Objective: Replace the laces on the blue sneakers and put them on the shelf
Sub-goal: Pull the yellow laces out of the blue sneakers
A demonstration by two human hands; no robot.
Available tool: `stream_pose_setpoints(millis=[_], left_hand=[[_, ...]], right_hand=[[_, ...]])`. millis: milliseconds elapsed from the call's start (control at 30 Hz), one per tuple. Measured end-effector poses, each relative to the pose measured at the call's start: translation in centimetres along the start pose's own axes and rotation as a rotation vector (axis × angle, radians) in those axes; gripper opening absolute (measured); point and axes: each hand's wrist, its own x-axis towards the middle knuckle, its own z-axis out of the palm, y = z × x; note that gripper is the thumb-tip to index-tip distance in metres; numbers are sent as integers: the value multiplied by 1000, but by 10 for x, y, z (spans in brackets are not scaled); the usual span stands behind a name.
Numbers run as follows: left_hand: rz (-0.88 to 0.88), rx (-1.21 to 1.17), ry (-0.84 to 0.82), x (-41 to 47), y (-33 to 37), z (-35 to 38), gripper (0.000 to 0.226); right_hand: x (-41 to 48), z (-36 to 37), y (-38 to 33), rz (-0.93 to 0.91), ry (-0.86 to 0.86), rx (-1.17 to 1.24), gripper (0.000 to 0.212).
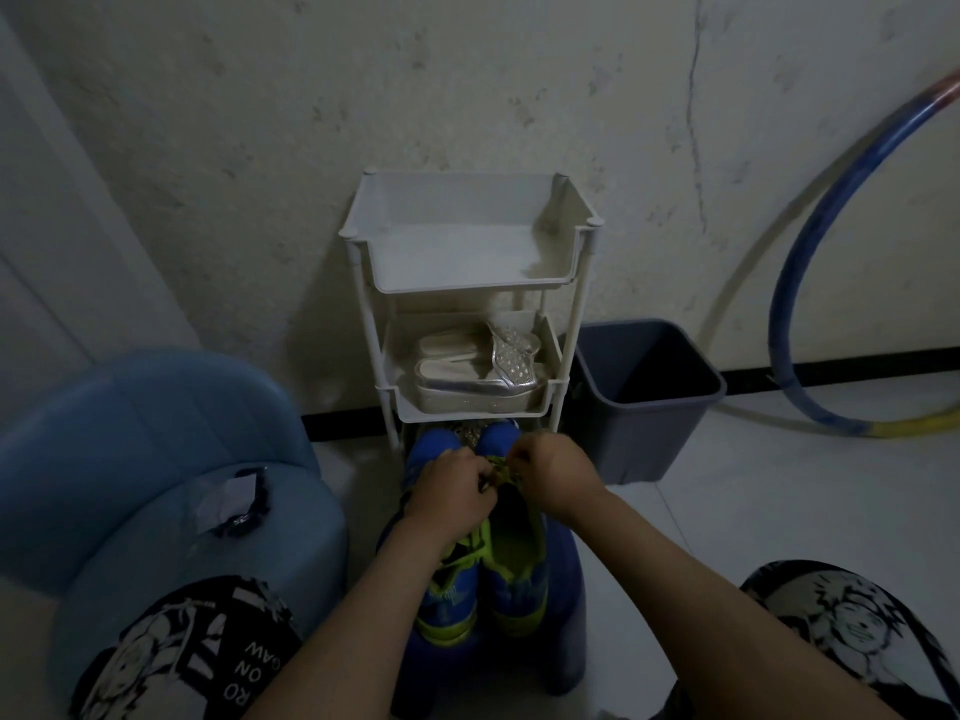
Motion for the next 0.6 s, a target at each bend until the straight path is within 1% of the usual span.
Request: stream_pose_setpoints(millis=[133, 200, 233, 300, 367, 433, 467, 600], left_hand=[[4, -44, 38, 0, -1, 2, 15], [16, -36, 40, -1, -1, 3, 15], [22, -27, 50, -1, 0, 3, 15], [38, -13, 75, -1, 0, 4, 14], [49, -8, 76, -1, 0, 5, 12], [58, -10, 63, -1, 0, 5, 12], [61, -14, 57, -1, -1, 5, 11], [42, -41, 44, 0, -4, 6, 8]], right_hand=[[2, -14, 8, 112, 319, 107, 15], [1, -18, 11, 169, 363, 106, 19], [0, -18, 12, 182, 343, 73, 19], [-3, -16, 11, 151, 245, 22, 22], [-5, -11, 7, 51, 112, 19, 40], [-7, -8, 2, -2, -4, 40, 49], [-7, -6, -1, -7, -45, 35, 48], [-6, 3, -3, -76, -145, -120, 29]])
